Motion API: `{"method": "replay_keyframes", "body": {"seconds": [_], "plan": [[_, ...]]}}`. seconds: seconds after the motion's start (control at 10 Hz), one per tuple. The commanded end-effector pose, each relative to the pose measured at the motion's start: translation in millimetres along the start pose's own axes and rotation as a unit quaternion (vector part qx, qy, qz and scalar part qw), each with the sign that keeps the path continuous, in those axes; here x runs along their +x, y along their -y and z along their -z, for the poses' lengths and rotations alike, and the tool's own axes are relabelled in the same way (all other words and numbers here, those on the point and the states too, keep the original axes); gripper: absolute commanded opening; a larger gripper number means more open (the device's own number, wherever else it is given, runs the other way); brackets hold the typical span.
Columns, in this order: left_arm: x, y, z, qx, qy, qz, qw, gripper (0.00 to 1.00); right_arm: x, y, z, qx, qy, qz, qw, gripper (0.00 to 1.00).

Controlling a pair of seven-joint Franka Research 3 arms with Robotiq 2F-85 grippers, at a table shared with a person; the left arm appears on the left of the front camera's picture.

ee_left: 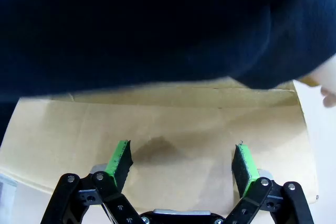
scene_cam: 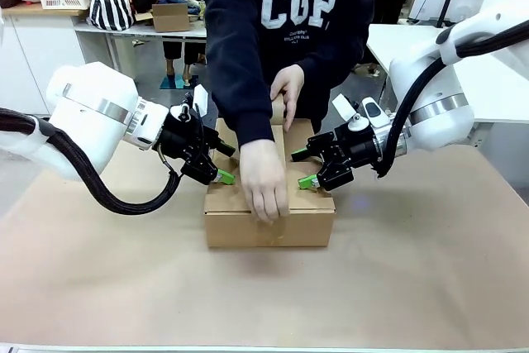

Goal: Pack the gift set into the box.
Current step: Press and hold the closed box until the human finishes sealing it.

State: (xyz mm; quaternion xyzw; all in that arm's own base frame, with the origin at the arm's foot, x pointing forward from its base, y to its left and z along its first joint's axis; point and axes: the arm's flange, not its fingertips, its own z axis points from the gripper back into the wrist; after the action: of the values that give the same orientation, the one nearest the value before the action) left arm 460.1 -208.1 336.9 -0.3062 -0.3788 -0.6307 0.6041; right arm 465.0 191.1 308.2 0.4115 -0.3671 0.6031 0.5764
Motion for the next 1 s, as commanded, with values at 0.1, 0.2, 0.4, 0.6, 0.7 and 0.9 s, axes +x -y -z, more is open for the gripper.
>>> {"method": "replay_keyframes", "body": {"seconds": [0.1,0.2,0.4,0.6,0.7,0.9], "plan": [[-1.6,0.9,0.5,-0.001,0.0,0.005,1.0,1.0,-0.2,-1.3,-0.6,-0.005,-0.004,-0.003,1.0,1.0],[-1.6,0.9,0.5,-0.001,0.0,0.005,1.0,1.0,-0.2,-1.3,-0.6,-0.005,-0.004,-0.003,1.0,1.0],[-1.6,0.9,0.5,-0.001,0.0,0.005,1.0,1.0,-0.2,-1.3,-0.6,-0.005,-0.004,-0.003,1.0,1.0],[-1.6,0.9,0.5,-0.001,0.0,0.005,1.0,1.0,-0.2,-1.3,-0.6,-0.005,-0.004,-0.003,1.0,1.0],[-1.6,0.9,0.5,-0.001,0.0,0.005,1.0,1.0,-0.2,-1.3,-0.6,-0.005,-0.004,-0.003,1.0,1.0],[-1.6,0.9,0.5,-0.001,0.0,0.005,1.0,1.0,-0.2,-1.3,-0.6,-0.005,-0.004,-0.003,1.0,1.0]]}}
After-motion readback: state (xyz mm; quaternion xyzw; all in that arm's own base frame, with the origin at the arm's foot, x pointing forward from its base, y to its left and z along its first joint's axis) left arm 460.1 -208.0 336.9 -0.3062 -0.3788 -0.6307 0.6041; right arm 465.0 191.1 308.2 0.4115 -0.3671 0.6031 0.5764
